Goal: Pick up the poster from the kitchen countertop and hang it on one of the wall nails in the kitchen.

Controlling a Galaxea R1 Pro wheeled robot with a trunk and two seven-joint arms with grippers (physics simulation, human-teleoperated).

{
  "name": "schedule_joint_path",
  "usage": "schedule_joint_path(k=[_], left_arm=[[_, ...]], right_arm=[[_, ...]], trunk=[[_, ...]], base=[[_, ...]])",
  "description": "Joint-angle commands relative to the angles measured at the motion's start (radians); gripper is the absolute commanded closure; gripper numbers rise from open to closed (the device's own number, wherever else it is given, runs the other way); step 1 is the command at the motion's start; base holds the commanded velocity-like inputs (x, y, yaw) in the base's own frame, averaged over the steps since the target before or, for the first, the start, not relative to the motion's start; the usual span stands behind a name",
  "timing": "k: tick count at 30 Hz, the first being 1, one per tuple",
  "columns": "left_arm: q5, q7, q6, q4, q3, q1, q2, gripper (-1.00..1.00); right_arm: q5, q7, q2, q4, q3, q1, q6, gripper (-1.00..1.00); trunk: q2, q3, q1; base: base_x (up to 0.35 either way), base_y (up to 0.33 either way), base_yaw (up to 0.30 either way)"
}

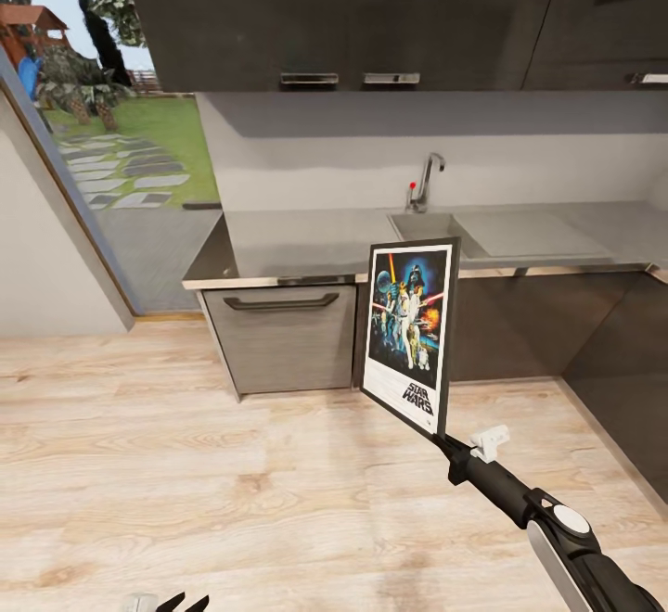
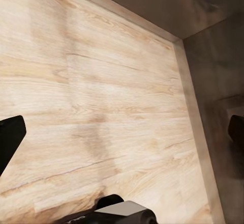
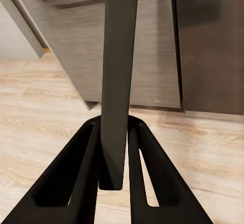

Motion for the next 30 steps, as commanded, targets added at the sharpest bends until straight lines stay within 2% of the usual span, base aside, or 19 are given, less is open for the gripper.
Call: schedule_joint_path(k=[1,30], left_arm=[[0.008,-0.001,-0.005,-0.001,-0.008,-0.001,0.001,-1.0],[0.008,-0.001,-0.005,-0.002,-0.008,-0.001,0.001,-1.0]], right_arm=[[-0.013,0.005,-0.001,0.0,0.001,-0.001,0.006,1.0],[-0.014,0.005,-0.001,0.0,0.001,-0.001,0.006,1.0]], trunk=[[0.006,0.002,-0.004],[0.209,0.093,-0.115]], base=[[0.0,0.0,0.0],[0.0,0.0,0.0]])
